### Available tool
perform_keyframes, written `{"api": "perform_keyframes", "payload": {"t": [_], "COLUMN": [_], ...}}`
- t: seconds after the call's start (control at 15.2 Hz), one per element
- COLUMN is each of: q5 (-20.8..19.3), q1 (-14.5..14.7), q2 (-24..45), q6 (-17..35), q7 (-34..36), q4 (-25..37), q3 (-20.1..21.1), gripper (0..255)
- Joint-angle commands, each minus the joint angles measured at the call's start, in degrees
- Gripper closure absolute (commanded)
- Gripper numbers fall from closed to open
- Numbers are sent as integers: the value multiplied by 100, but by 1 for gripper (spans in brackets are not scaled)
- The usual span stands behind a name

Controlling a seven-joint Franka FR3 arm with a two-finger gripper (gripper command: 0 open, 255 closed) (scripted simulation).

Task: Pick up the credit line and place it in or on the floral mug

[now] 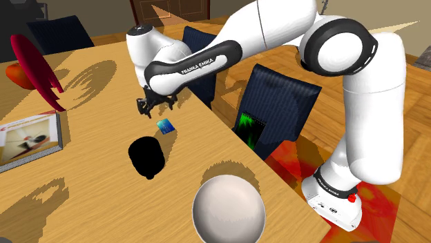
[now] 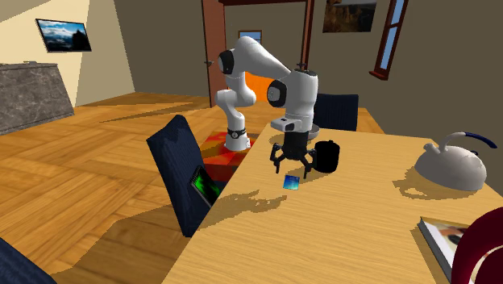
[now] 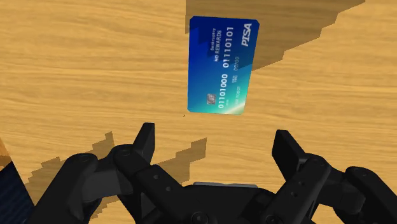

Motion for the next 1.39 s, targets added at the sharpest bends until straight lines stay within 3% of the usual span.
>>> {"api": "perform_keyframes", "payload": {"t": [0.0,0.4,0.92,0.99,1.32], "q5": [-55,-159,-159,-159,-162], "q1": [42,52,52,52,56], "q2": [146,405,404,404,428], "q6": [57,405,404,404,397], "q7": [43,102,103,103,100], "q4": [92,-5,-6,-6,25], "q3": [-30,-99,-99,-99,-102], "gripper": [0,0,0,255,255]}}
